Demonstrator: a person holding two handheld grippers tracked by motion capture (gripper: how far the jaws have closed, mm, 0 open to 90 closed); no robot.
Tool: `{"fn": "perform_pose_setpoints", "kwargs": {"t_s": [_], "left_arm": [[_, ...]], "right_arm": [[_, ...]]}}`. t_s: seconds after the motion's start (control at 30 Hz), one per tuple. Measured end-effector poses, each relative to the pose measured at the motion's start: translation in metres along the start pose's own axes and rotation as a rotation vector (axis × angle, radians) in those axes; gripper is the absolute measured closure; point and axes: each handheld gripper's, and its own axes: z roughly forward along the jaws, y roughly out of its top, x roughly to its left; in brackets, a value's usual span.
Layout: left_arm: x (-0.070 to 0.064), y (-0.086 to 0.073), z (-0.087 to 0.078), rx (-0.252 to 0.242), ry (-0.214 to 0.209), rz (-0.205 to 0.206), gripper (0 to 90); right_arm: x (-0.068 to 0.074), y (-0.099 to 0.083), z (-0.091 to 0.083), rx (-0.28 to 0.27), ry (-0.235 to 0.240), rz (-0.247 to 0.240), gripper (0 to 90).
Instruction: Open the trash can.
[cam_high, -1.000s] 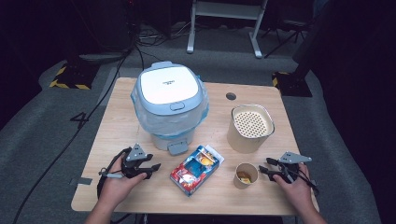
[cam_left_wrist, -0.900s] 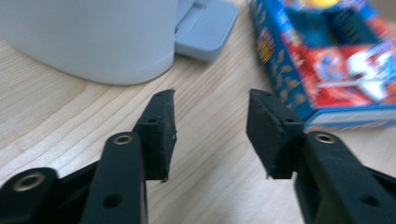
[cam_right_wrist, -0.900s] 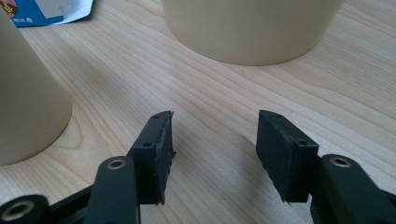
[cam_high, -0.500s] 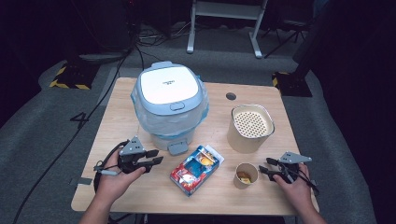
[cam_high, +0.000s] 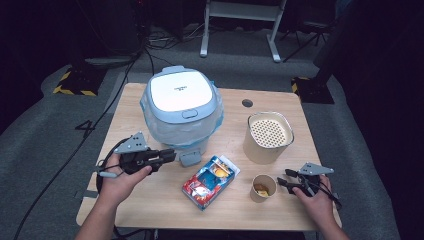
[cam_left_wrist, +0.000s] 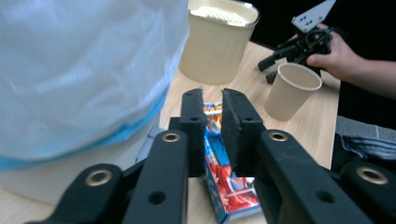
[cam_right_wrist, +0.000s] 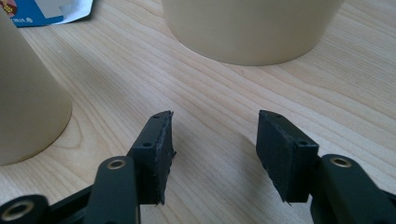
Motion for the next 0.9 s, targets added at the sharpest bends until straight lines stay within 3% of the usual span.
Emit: {"fn": "perform_pose_setpoints", "kwargs": {"t_s": [0.3,0.63,0.9], "left_arm": [[0.0,0.023,-0.005,-0.048,-0.036,0.013,89.3],[0.003,0.053,-0.008,-0.087,-0.09,0.036,90.0],[0.006,0.082,-0.007,-0.092,-0.052,0.061,90.0]], "right_arm": [[0.0,0.0,0.0,0.0,0.001,-0.001,46.3],[0.0,0.0,0.0,0.0,0.001,-0.001,46.3],[0.0,0.0,0.0,0.0,0.001,-0.001,46.3]]}}
